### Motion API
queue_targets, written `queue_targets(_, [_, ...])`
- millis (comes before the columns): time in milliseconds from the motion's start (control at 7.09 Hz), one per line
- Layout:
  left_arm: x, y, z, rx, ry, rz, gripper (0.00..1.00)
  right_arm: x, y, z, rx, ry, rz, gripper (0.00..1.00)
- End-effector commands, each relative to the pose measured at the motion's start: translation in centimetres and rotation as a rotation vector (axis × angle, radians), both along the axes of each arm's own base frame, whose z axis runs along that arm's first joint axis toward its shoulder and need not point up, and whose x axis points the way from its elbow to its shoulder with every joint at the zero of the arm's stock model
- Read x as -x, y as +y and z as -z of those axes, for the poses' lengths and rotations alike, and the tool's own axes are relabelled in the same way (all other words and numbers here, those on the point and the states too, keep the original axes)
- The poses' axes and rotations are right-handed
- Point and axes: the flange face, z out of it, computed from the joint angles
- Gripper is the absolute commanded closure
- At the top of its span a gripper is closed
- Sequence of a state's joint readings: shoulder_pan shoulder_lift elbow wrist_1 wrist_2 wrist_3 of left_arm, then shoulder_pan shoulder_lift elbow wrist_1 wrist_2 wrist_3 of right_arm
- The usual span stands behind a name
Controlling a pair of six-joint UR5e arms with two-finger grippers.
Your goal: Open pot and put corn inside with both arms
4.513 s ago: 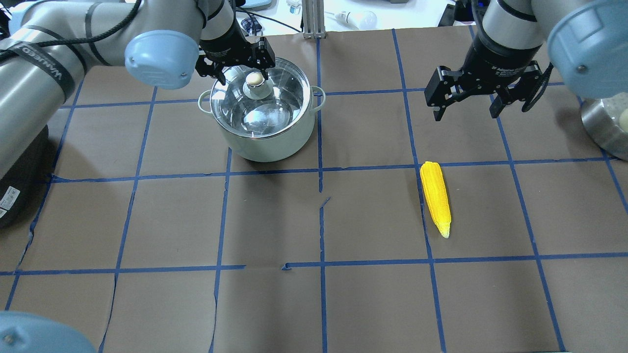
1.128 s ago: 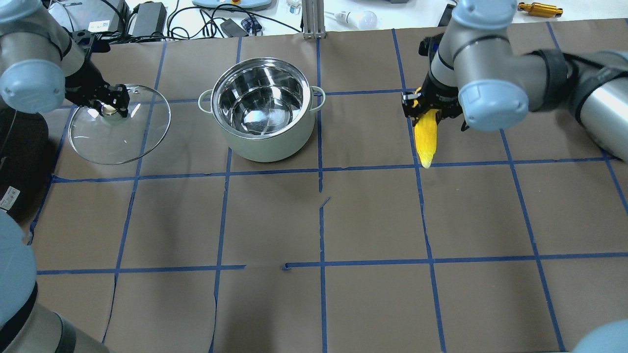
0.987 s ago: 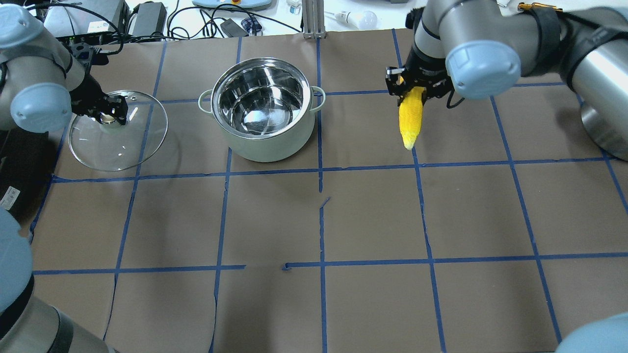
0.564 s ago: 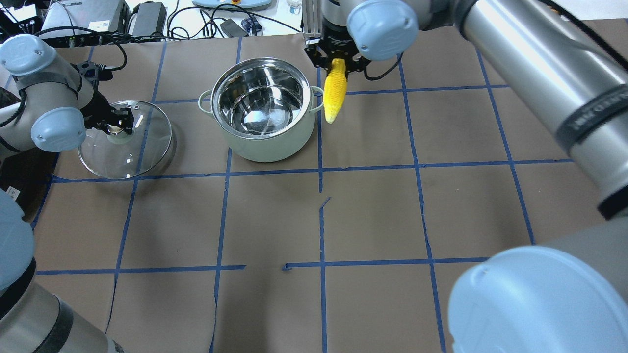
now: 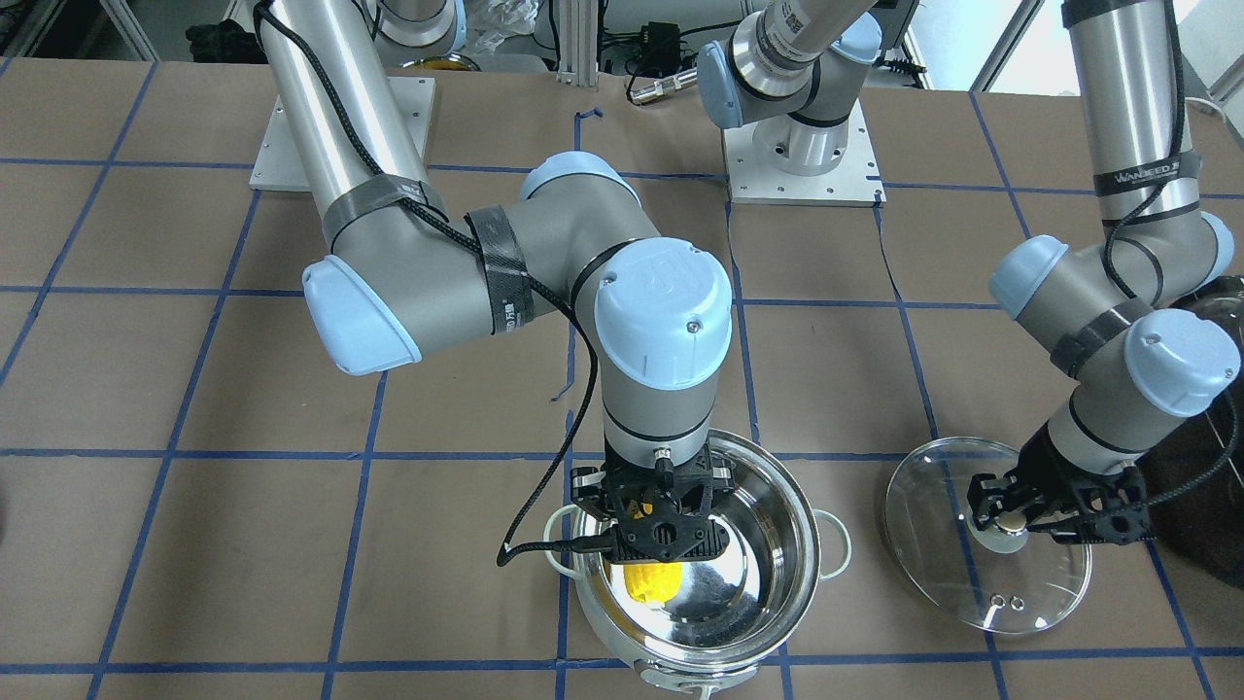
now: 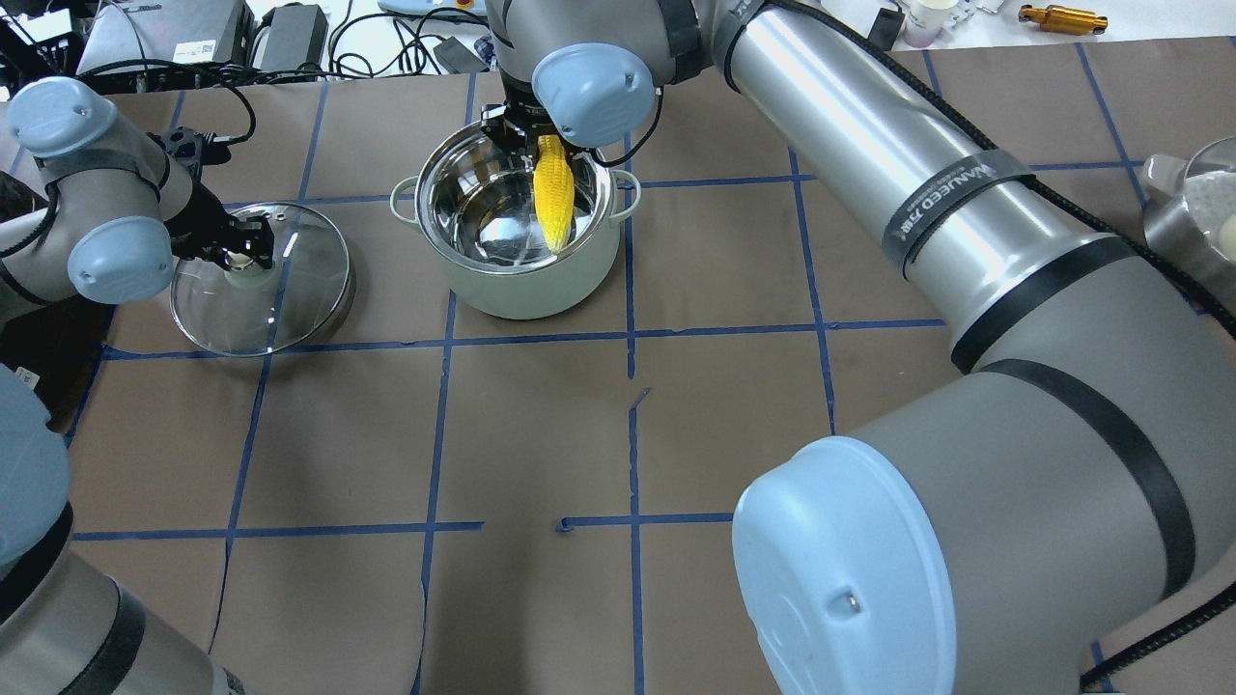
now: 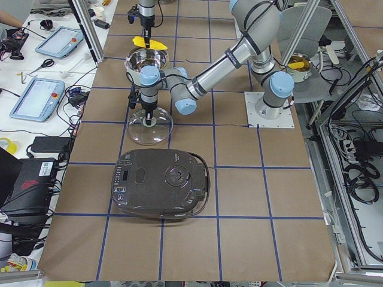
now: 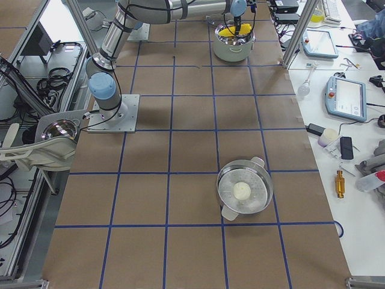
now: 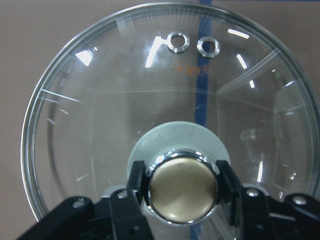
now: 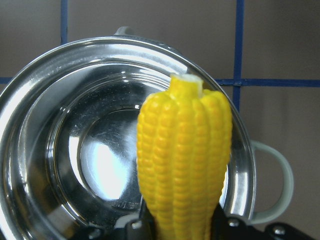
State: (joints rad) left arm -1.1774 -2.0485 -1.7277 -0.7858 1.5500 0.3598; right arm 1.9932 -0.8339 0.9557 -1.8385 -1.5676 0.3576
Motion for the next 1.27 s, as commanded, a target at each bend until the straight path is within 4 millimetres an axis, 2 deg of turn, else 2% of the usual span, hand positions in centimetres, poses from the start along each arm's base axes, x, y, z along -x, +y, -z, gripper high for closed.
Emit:
queue_targets(0, [0.3, 0.2, 0.4, -0.013, 0.008, 0.012, 0.79, -1.4, 0.2, 1.4, 0.009, 0.005, -0.091, 0.95])
queue_targets(141, [0.7, 0.6, 0.6, -0.035, 0.029, 0.046, 0.77, -1.6, 0.1, 1.9, 0.012, 0.005, -0.149, 0.03])
queue_targets(423, [0.8, 0.9, 0.1, -0.042, 0.031, 0.065, 0.76, -1.5, 0.1, 1.7, 0.024, 0.001, -0.161, 0.00])
queue_targets(564, [0.7, 0.9, 0.2, -0.045, 0.028, 0.063, 0.53, -1.4, 0.2, 1.3, 0.026, 0.000, -0.162, 0.00])
queue_targets(705, [0.7, 0.9, 0.2, -0.042, 0.030, 0.062, 0.27, -1.0, 0.6, -0.3, 0.040, -0.008, -0.160, 0.00])
queue_targets(846, [0.7, 0.9, 0.0, -0.041, 0.028, 0.061, 0.14, 0.9, 1.2, -2.7, 0.035, 0.001, -0.136, 0.00])
queue_targets(987, [0.8, 0.9, -0.4, -0.037, 0.023, 0.061, 0.00, 5.2, 0.9, -2.3, -0.028, 0.015, -0.084, 0.00])
queue_targets(1128, [1.0, 0.8, -1.2, -0.039, 0.022, 0.065, 0.00, 11.3, 0.7, -4.8, -0.044, -0.038, -0.005, 0.00])
